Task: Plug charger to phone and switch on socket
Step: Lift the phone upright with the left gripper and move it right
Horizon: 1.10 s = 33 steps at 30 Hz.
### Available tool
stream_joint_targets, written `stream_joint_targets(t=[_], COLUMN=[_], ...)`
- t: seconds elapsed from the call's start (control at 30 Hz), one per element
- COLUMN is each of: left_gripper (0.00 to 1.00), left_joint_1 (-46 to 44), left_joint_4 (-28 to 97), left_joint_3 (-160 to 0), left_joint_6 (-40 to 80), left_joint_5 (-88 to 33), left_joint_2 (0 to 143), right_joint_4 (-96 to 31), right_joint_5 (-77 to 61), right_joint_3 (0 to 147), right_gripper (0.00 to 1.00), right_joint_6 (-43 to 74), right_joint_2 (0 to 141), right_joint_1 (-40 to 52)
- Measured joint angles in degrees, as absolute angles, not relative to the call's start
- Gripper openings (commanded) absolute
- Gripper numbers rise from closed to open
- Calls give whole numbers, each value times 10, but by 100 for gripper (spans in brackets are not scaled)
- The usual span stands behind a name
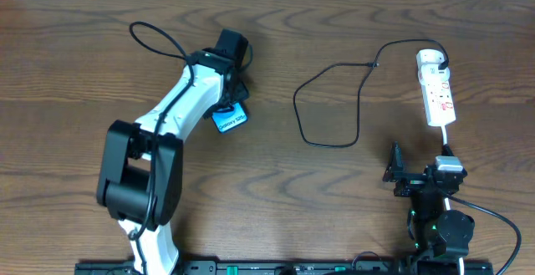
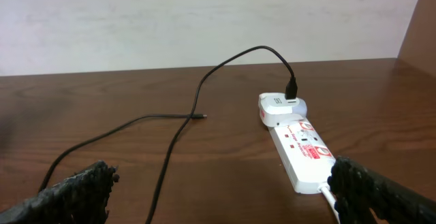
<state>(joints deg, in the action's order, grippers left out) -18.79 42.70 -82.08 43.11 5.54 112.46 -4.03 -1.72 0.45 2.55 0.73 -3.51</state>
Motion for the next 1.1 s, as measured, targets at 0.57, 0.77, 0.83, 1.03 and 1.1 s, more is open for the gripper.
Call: stream_joint_targets(t=[0.57,0.77,0.83,1.03,1.1], left_gripper=[67,67,67,67,67], left_joint_1=[-188,-188,-188,-188,-188], left_joint_4=[452,453,453,453,450], left_joint_3=[-821,-821,-821,-821,-821], left_joint_6=[398,391,390,390,392], left_joint_5=[-178,-286,-310,-392,-416], left_joint_2=[1120,1120,1120,1120,1120], right_joint_4=[-40,-40,-40,-40,-40], right_joint_5=[-17,-17,-17,-17,-17], right_joint_3=[4,4,4,4,4], right_gripper=[99,99,99,99,99], right_joint_6=[25,25,25,25,25], right_joint_2=[7,7,7,7,7], right_joint_1=[-35,-35,-35,-35,-35])
